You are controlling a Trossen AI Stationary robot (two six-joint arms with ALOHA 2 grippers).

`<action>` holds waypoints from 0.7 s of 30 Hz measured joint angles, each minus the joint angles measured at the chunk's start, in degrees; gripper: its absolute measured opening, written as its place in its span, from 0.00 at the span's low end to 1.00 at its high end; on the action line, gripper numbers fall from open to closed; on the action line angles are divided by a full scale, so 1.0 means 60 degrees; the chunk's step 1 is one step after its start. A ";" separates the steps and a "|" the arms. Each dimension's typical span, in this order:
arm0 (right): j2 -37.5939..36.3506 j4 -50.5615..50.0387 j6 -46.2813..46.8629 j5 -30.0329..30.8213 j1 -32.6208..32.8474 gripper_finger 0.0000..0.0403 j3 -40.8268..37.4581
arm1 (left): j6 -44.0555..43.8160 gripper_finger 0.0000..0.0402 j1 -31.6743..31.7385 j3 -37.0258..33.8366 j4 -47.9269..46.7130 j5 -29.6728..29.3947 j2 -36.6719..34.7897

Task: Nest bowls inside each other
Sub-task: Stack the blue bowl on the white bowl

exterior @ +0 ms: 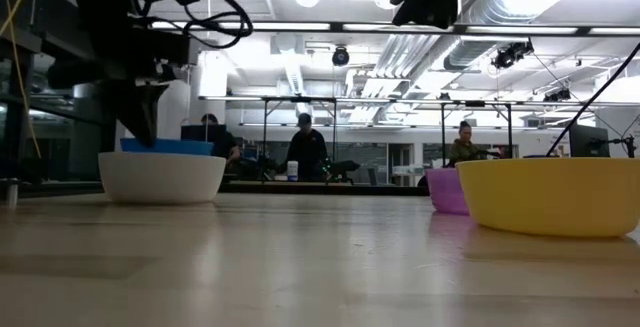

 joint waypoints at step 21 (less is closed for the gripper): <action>0.0000 0.0382 0.0213 -0.0159 0.0439 0.35 0.0000 | 0.0467 0.00 0.0000 -0.0934 0.1169 0.0400 0.0026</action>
